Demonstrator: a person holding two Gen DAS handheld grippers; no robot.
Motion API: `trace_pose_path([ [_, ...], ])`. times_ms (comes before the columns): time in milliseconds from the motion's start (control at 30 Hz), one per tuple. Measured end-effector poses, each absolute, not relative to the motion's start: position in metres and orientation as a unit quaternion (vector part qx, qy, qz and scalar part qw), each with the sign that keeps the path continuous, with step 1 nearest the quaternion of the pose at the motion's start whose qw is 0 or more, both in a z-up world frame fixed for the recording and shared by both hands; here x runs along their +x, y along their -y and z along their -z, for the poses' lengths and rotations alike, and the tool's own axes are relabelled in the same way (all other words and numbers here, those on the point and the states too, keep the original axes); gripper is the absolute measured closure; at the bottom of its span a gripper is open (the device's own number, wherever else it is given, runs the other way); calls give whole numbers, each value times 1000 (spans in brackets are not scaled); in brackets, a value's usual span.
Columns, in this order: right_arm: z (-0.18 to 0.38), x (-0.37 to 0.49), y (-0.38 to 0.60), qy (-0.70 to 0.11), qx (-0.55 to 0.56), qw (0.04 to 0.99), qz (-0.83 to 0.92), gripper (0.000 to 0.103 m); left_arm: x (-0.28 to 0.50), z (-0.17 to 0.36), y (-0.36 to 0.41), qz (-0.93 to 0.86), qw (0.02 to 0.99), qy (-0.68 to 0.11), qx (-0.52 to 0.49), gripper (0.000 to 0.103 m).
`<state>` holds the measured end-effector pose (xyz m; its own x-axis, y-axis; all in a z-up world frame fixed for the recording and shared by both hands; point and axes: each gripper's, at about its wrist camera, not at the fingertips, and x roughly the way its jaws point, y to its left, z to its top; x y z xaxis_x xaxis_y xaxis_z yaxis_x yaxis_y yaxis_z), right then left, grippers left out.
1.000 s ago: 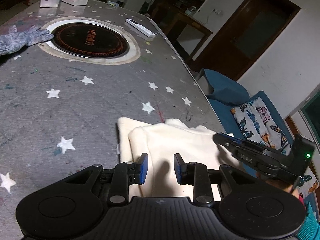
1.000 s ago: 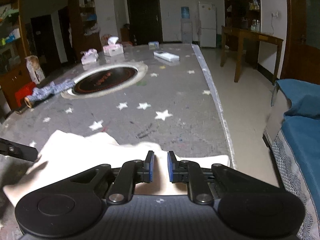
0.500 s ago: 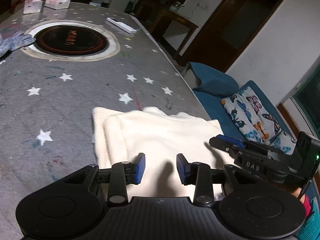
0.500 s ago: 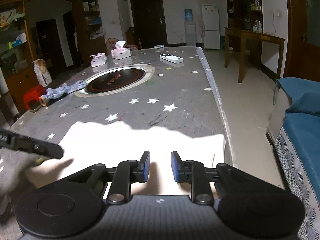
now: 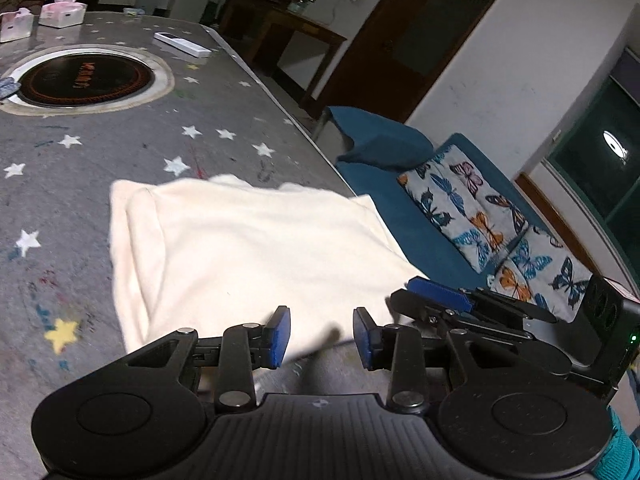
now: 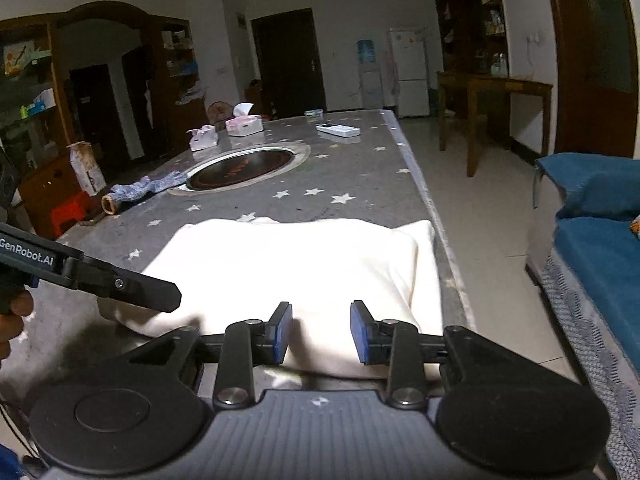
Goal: Fold clothes
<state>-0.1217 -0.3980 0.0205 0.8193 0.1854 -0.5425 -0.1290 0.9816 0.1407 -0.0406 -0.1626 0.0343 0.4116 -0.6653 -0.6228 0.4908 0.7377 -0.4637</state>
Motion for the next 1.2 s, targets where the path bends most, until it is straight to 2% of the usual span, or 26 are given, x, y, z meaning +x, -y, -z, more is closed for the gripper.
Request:
trace_pose_path([
  [333, -5, -129, 397, -283, 29, 956, -68, 72, -43, -22, 165, 343, 833, -423, -100, 66],
  [567, -22, -116, 410, -276, 63, 956, -73, 72, -43, -19, 161, 345, 831, -422, -112, 66],
  [733, -6, -100, 414, -294, 75, 951, -63, 73, -43, -17, 157, 346, 829, -421, -121, 66],
  [1200, -25, -102, 367, -286, 23, 948, -137, 72, -52, -24, 115, 317, 847, -399, -151, 65],
])
